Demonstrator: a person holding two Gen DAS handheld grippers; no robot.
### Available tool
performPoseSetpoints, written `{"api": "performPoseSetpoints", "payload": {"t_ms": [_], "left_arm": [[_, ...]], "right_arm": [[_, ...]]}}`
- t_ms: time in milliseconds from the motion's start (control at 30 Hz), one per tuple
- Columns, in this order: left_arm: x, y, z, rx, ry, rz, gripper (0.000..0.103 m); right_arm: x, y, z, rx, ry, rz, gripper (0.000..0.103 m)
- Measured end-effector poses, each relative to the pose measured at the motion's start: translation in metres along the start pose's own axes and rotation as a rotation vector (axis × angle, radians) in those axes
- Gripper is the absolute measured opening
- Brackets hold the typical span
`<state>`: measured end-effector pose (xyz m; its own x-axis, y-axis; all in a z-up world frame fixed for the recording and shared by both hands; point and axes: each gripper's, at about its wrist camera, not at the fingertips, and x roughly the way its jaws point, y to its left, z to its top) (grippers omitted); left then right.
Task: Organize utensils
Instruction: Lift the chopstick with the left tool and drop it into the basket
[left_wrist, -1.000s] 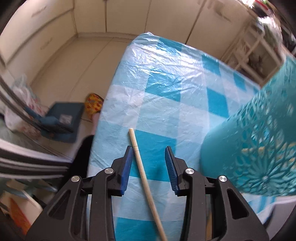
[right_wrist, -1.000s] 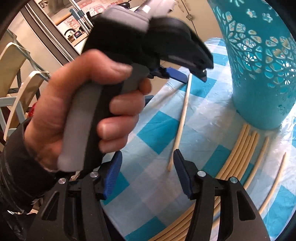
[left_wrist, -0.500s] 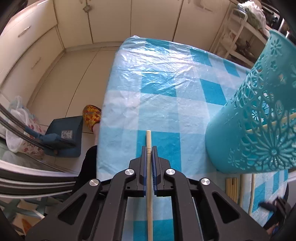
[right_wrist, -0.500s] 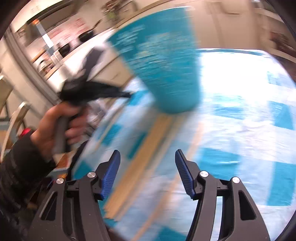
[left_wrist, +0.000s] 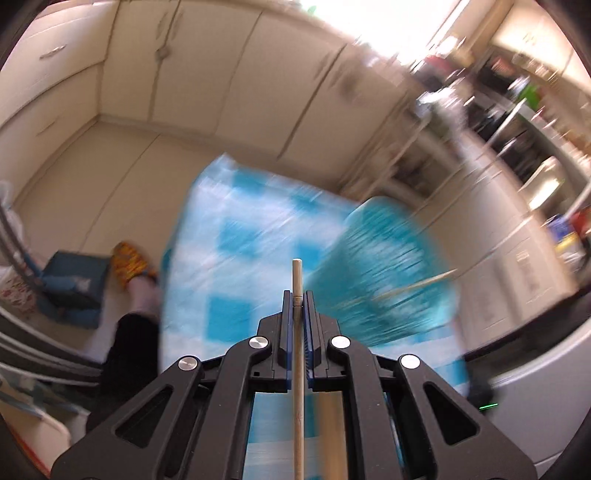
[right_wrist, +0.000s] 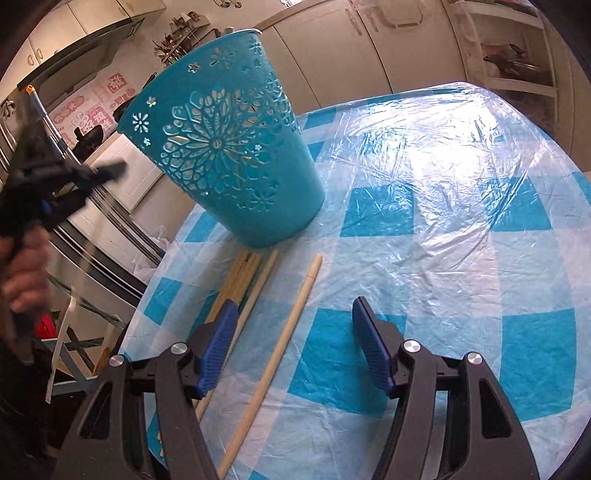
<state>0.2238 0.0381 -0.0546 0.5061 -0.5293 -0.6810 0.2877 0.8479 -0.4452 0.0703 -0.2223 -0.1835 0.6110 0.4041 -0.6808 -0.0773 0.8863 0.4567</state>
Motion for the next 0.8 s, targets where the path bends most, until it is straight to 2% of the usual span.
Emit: {"api": "performPoseSetpoints", "payload": {"t_ms": [133, 300, 400, 467, 567, 800], "left_arm": [[-0.044, -0.046, 0.035, 0.047, -0.177, -0.055, 0.005], [-0.045, -0.109, 0.060, 0.140, -0.439, 0.011, 0.005], [-0.033, -0.131, 0.065, 0.173, -0.538, 0.062, 0.005], [-0.018, -0.143, 0.065, 0.196, -0.598, 0.123, 0.005], [-0.001, -0.148, 0.063, 0.205, -0.610, 0.179, 0.005], [0.032, -0.122, 0.038, 0.209, -0.494, 0.244, 0.005]], "right_arm": [[-0.001, -0.005, -0.001, 0.008, -0.003, 0.010, 0.063], [-0.005, -0.009, -0.001, 0.022, -0.008, 0.025, 0.063], [-0.006, -0.012, -0.001, 0.032, -0.011, 0.037, 0.063], [-0.007, -0.014, -0.002, 0.043, -0.014, 0.049, 0.063], [-0.008, -0.016, -0.002, 0.057, -0.018, 0.061, 0.063], [-0.009, -0.015, -0.002, 0.055, -0.018, 0.055, 0.063]]}}
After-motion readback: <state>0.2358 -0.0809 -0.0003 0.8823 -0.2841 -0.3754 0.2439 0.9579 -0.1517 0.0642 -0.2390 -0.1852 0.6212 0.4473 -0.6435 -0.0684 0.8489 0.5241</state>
